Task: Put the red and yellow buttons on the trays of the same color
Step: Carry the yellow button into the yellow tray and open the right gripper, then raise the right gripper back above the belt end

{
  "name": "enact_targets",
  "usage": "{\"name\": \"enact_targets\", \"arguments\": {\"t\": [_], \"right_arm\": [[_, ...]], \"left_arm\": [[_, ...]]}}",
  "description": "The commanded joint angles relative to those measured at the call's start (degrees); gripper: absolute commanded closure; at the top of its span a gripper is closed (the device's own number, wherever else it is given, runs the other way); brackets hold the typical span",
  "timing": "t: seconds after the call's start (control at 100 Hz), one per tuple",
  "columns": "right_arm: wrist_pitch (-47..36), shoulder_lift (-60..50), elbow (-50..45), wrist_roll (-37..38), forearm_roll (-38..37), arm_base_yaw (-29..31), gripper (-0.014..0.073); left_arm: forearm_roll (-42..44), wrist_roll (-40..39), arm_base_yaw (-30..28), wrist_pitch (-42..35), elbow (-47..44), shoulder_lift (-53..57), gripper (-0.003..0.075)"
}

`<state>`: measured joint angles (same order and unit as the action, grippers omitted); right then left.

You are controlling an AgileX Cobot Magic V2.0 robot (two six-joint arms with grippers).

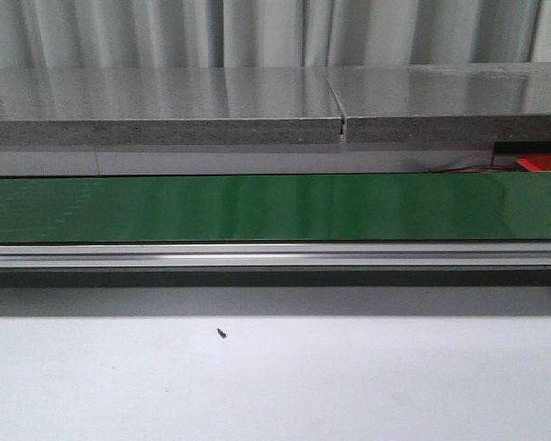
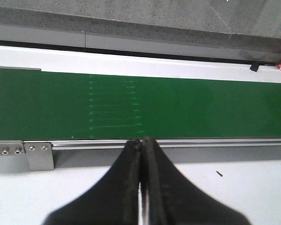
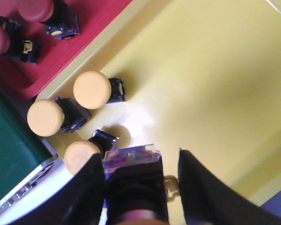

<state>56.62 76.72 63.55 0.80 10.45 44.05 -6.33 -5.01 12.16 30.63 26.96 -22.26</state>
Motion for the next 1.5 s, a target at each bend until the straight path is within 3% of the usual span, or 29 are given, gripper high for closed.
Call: {"name": "enact_targets", "arguments": {"t": [0.0,0.4,0.83,1.49], "right_arm": [[-2.5,0.5,1.3,0.2,-0.2,0.3,0.0392],[-5.9,10.9,0.9,1.2,-0.2,0.3,0.0392],[-22.8,12.1,-11.1,1.8,4.7,-0.1,0.0392],[-23.3,15.3,-11.2,1.7,6.5,-0.1,0.0379]], "left_arm": [[-0.6,-0.5,-0.1,-4.0,1.5,-0.3,0.0739],[-0.6,-0.5,-0.1,-4.0,1.5,-0.3,0.0739],[-0.6,-0.5,-0.1,-4.0,1.5,-0.3,0.0739],[-0.6,-0.5,-0.1,-4.0,1.5,-0.3,0.0739]]}}
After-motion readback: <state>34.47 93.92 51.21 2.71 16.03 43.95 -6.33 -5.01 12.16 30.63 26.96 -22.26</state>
